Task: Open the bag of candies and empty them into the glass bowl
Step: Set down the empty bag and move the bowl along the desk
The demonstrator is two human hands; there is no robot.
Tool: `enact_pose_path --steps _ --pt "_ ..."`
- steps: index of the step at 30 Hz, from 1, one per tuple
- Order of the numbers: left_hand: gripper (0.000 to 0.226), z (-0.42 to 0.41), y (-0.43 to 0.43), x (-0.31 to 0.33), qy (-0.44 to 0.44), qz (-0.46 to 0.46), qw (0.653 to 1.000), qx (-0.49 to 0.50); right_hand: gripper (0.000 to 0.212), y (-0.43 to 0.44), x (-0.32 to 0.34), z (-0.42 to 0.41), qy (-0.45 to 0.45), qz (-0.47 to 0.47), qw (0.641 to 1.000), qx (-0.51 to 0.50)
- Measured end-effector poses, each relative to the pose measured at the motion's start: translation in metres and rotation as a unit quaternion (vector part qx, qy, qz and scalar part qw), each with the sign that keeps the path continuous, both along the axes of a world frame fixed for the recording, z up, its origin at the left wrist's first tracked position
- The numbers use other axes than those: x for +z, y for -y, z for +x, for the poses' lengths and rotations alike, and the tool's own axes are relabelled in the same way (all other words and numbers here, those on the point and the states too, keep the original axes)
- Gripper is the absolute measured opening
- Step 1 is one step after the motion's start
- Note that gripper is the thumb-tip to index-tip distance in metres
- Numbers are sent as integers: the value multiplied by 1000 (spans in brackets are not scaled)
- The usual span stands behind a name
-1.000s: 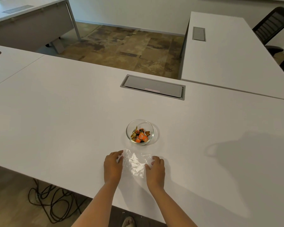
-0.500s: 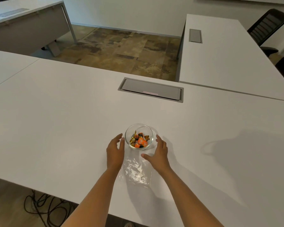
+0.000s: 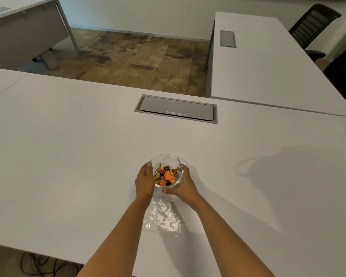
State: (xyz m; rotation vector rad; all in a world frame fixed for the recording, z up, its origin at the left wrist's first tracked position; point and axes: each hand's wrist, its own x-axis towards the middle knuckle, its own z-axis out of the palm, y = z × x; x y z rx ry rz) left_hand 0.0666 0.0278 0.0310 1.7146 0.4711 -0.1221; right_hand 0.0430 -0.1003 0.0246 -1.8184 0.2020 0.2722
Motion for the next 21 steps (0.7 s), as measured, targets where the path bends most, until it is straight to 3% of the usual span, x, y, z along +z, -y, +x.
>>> enact_pose_path --steps 10,21 --pt "36 25 23 26 33 -35 998 -40 99 39 27 12 3 30 999 -25" --pt "36 55 138 66 70 -55 984 -156 100 169 67 27 6 16 997 -77"
